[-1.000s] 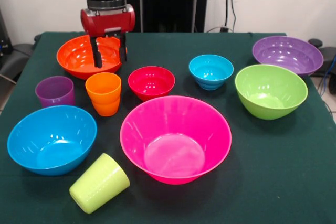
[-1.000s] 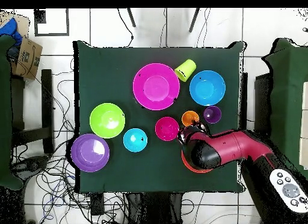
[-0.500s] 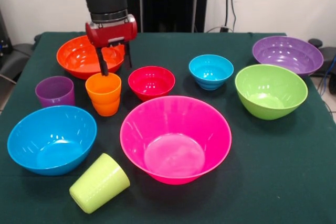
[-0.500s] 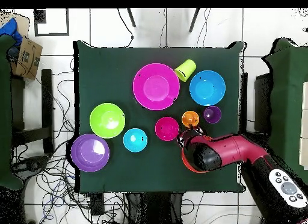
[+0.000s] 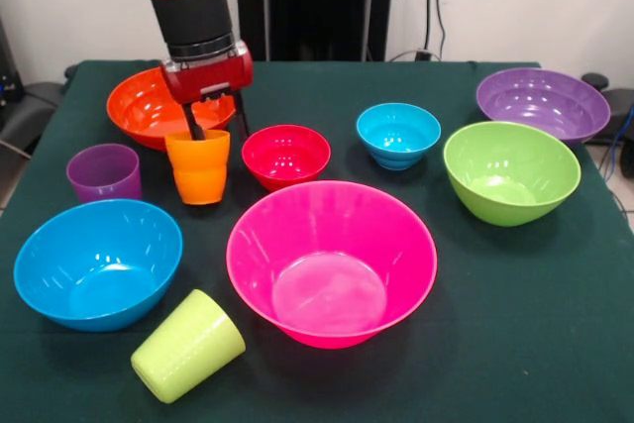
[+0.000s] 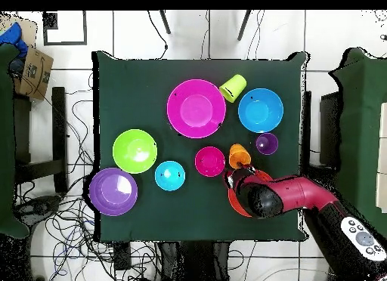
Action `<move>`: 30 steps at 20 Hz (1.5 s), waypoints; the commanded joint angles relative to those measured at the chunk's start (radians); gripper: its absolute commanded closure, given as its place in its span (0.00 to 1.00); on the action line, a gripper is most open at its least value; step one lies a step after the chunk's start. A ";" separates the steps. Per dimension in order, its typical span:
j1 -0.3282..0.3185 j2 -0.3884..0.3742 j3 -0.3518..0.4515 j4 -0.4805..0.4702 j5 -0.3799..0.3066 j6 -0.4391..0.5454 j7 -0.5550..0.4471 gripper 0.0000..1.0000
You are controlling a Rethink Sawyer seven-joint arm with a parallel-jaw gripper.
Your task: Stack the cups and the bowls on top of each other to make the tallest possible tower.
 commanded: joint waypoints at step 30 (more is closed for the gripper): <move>0.077 -0.091 0.012 0.003 -0.047 0.016 -0.058 1.00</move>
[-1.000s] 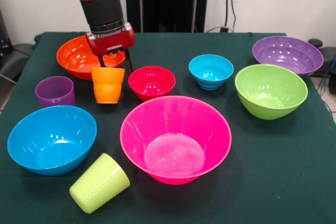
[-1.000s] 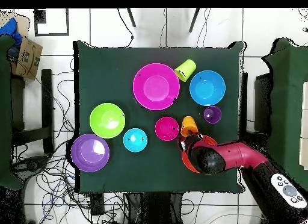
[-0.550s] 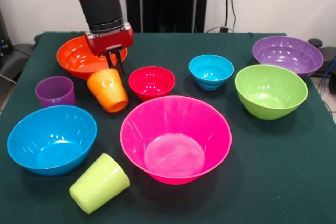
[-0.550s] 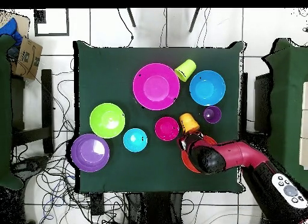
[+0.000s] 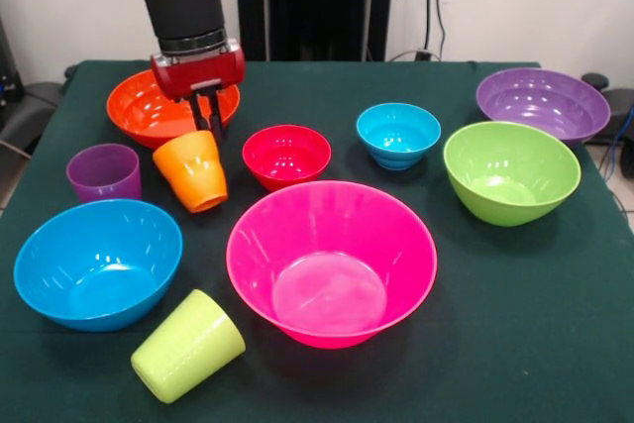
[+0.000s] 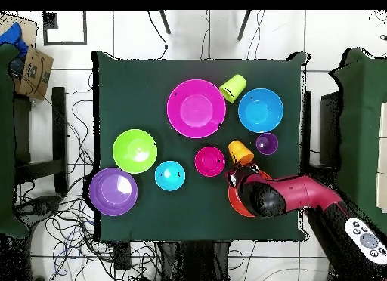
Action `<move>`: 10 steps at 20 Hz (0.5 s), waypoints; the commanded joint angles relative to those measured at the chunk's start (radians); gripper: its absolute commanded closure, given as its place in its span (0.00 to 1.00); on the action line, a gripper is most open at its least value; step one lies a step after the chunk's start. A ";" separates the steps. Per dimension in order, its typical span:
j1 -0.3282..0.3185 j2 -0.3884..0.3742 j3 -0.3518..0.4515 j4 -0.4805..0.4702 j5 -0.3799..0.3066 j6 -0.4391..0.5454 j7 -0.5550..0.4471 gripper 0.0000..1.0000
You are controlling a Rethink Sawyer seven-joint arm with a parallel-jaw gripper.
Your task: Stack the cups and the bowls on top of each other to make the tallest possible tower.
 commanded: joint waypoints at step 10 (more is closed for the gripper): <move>0.186 -0.167 -0.079 0.039 -0.010 0.071 0.039 1.00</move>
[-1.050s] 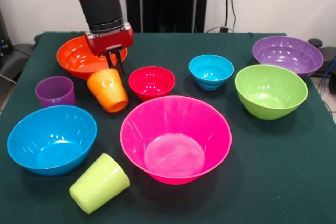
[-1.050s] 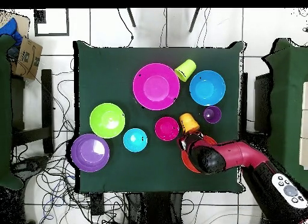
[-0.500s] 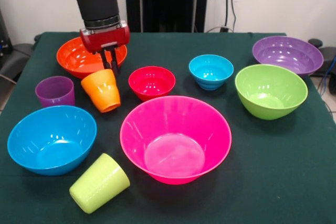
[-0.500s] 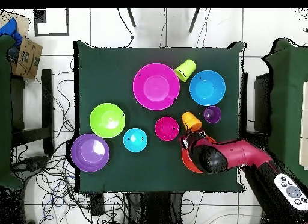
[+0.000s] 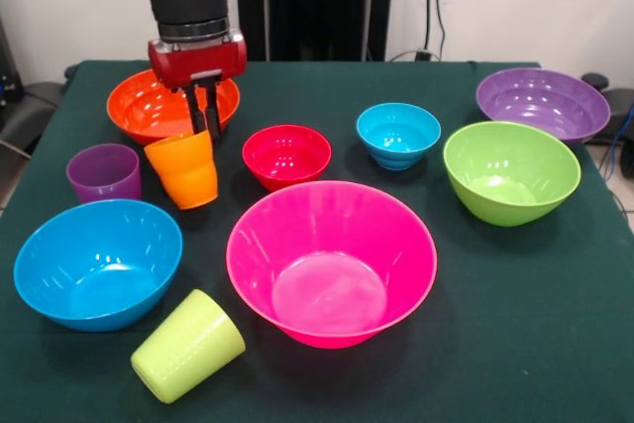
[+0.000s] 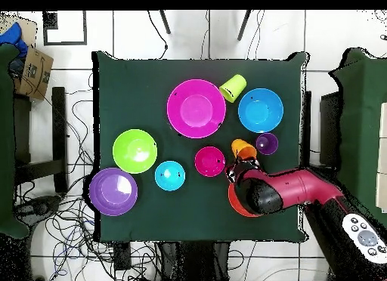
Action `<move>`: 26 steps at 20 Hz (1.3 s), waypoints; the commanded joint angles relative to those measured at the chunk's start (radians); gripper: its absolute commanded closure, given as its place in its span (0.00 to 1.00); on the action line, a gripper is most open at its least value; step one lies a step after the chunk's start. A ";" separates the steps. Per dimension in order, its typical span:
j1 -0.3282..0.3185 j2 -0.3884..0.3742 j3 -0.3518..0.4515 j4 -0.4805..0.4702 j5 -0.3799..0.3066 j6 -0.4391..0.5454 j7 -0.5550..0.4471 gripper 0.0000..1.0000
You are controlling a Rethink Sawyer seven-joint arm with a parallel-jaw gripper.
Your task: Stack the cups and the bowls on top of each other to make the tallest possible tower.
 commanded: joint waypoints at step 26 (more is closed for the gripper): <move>0.280 -0.230 -0.149 0.134 0.237 0.179 0.043 1.00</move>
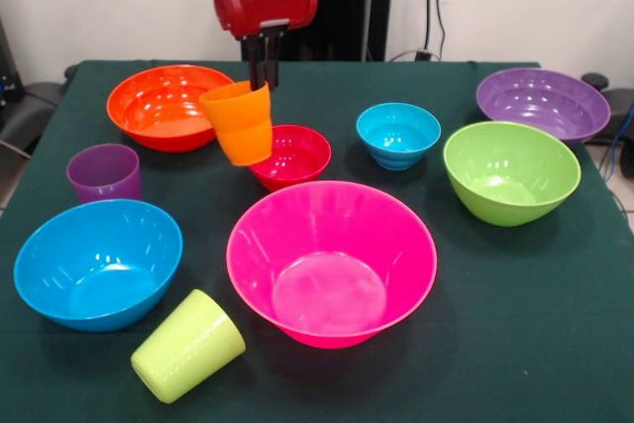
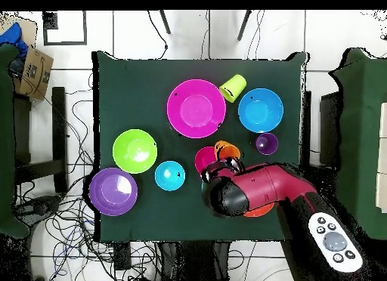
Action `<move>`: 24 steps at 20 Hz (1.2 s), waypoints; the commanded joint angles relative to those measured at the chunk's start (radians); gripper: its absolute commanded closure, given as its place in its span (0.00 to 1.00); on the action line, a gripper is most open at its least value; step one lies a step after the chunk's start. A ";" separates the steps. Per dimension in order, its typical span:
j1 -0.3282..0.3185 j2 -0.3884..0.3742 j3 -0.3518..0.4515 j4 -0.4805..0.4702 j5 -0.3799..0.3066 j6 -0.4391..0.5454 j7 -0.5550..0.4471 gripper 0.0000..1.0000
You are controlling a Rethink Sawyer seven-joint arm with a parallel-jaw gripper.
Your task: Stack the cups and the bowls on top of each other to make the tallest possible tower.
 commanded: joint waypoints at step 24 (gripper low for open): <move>0.195 0.001 -0.032 -0.016 0.233 0.244 0.072 1.00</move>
